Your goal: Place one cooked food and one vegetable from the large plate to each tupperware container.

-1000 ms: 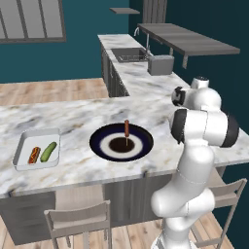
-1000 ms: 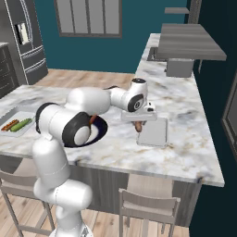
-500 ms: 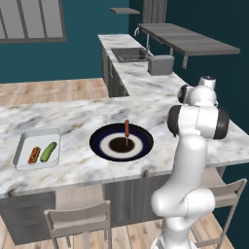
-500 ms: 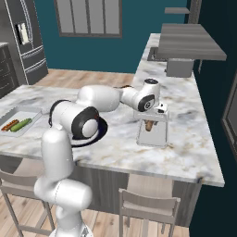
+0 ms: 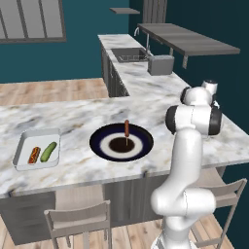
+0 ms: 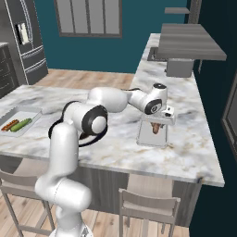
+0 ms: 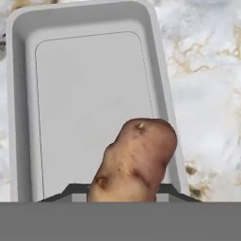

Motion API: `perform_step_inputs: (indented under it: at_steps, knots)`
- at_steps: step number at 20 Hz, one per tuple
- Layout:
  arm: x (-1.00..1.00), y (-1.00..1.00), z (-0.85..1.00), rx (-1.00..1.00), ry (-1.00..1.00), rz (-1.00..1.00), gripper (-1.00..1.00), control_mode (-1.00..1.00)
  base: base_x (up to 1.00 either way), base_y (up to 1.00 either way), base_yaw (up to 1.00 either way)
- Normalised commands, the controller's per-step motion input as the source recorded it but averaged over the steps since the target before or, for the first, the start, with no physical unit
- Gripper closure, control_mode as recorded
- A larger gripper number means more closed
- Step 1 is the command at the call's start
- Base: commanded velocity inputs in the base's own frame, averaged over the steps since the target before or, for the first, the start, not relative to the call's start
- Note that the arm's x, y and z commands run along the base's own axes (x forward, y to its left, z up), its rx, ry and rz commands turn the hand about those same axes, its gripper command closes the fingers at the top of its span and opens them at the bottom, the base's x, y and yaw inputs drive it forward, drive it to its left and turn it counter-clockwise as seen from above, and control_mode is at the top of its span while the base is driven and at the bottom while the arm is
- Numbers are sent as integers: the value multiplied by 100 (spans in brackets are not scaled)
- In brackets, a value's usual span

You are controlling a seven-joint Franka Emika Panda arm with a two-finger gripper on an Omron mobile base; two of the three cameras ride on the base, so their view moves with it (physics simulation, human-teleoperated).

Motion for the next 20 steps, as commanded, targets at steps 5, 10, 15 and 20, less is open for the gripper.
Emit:
perform_step_inputs:
  at_steps: [5,10,15,20]
  knots:
    - [2,0,-41,-1,0,0,100,-100,0,0,0]
    - [10,0,-6,0,-3,0,100,-100,0,0,0]
    - [0,11,-1,0,0,0,-100,-100,0,0,0]
    - [0,3,0,0,0,0,-100,-100,0,0,0]
